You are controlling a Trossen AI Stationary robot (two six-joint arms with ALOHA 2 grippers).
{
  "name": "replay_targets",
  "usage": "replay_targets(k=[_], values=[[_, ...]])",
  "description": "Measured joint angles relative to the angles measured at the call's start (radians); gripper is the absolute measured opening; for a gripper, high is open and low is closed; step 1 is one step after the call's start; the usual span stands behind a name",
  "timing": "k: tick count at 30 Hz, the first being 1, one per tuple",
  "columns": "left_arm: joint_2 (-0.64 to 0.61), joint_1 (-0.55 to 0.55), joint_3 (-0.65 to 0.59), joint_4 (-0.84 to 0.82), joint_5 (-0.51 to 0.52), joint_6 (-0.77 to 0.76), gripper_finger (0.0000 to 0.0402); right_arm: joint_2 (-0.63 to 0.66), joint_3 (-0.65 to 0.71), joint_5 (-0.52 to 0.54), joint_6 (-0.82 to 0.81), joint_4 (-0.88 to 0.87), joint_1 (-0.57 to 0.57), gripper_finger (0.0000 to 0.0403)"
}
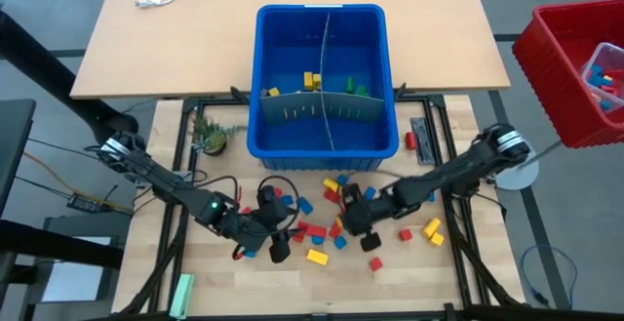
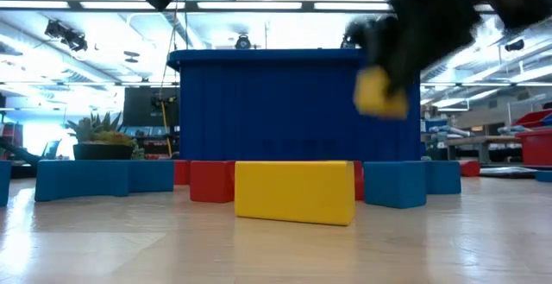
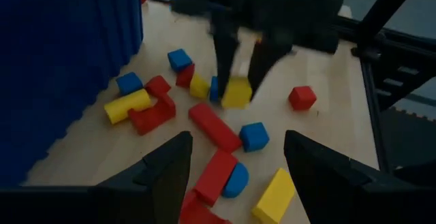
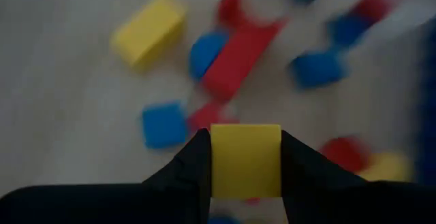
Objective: Sort blocks
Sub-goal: Put the yellow block with the other yellow blocks into the blue bin
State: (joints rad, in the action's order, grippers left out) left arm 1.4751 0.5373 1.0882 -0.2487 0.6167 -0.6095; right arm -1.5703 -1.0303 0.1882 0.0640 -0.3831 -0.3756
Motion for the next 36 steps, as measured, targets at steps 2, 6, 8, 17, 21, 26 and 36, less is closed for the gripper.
replay_targets(k=[2, 6, 8, 17, 21, 26, 36], values=[[-0.032, 0.000, 0.012, -0.054, 0.009, 0.019, 0.0243, 0.044, -0.067, 0.045, 0.013, -0.026, 0.030, 0.0116], [-0.104, 0.000, 0.032, -0.149, 0.071, 0.065, 0.0243, 0.121, -0.192, 0.111, 0.054, -0.017, 0.137, 0.0116], [-0.140, 0.000, 0.034, -0.187, 0.115, 0.085, 0.0243, 0.144, -0.238, 0.115, 0.073, 0.010, 0.215, 0.0116], [-0.201, -0.001, 0.037, -0.205, 0.201, 0.077, 0.0243, 0.105, -0.333, 0.019, 0.114, 0.378, 0.600, 0.0116], [-0.195, -0.001, 0.037, -0.181, 0.205, 0.077, 0.0243, 0.024, -0.361, -0.021, 0.114, 0.474, 0.731, 0.0116], [-0.194, -0.002, 0.036, -0.166, 0.231, 0.082, 0.0243, -0.102, -0.389, -0.027, 0.114, 0.533, 0.856, 0.0116], [-0.194, -0.007, 0.036, -0.167, 0.250, 0.082, 0.0243, -0.275, -0.474, -0.030, -0.062, 0.569, 0.965, 0.0212]])
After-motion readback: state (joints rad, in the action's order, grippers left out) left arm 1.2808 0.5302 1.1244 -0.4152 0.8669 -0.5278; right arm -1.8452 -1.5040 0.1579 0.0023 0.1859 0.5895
